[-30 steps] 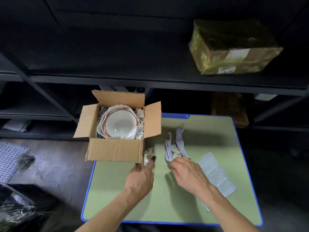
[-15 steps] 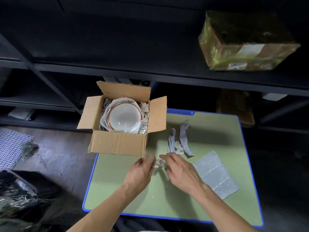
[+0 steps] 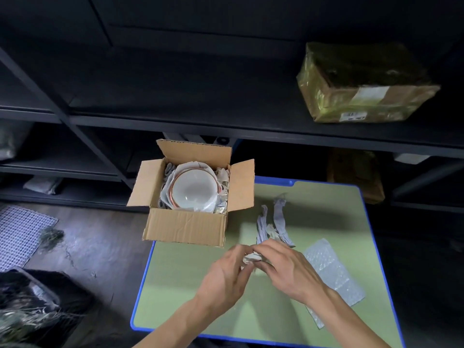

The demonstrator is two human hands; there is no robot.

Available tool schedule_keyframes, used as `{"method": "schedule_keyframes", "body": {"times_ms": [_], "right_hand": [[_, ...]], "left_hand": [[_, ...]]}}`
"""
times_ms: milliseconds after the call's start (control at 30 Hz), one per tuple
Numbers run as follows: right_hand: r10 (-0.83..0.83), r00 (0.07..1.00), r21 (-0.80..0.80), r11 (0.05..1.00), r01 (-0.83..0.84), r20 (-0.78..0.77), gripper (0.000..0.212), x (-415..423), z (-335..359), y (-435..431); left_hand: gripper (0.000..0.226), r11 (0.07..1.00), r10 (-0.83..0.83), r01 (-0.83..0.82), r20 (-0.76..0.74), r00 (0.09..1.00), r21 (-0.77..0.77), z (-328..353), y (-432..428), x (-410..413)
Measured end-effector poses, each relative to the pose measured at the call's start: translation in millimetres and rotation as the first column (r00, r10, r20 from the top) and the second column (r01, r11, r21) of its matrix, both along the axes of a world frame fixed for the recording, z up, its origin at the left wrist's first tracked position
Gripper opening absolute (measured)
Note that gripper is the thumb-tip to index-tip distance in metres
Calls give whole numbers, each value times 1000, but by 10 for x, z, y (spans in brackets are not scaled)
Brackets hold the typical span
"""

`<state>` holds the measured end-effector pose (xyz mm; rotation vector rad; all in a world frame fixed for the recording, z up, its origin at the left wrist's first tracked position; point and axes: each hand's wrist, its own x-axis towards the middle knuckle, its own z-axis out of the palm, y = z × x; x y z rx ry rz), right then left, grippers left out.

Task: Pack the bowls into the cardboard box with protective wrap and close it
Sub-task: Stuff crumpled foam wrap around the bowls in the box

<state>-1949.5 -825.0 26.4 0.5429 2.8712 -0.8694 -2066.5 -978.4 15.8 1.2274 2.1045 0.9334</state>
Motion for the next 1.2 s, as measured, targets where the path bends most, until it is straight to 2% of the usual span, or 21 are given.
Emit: {"method": "schedule_keyframes", "body": {"times_ms": [67,233,433,533,633,833,933,1033,1133,1200], "right_hand": [[-14,999,-21,1000,13,-51,34,-18,154,6],[-7,979,-35,999,0,-205,17,-180,505,48],[51,941,51,998,-36,-333,17,-700,823,2],[46,947,40,999,-35,-318,28,-986,888,-77],[112,955,51,993,-102,-276,38,-1270,900,-176],[152,953,165,980,-111,-262,25,-1842,866,-223],[203,933,275,954,-120,-297,20,-2102,789,-185],[189,937,399,915,-59,-294,23,-2325,705,-101],[176,938,459,888,-21,-297,25,-2466,676,-37],[209,939,476,877,-56,-273,28,-2530,680,-30]], "left_hand": [[16,999,26,-26,15,1000,21,151,-14,-18],[9,992,78,-80,26,997,97,536,-30,-200],[18,958,225,-214,-39,974,189,772,-112,-552],[17,928,330,-320,-24,944,191,817,-188,-783],[9,905,404,-394,-36,914,162,858,-259,-1031],[13,877,476,-468,-70,877,106,869,-292,-1426],[18,864,503,-490,-143,852,119,761,-298,-1635],[29,845,526,-534,-242,815,39,598,-283,-1845],[36,851,493,-525,-333,804,-8,499,-230,-1933],[32,868,460,-496,-358,813,-11,458,-185,-1964]]}}
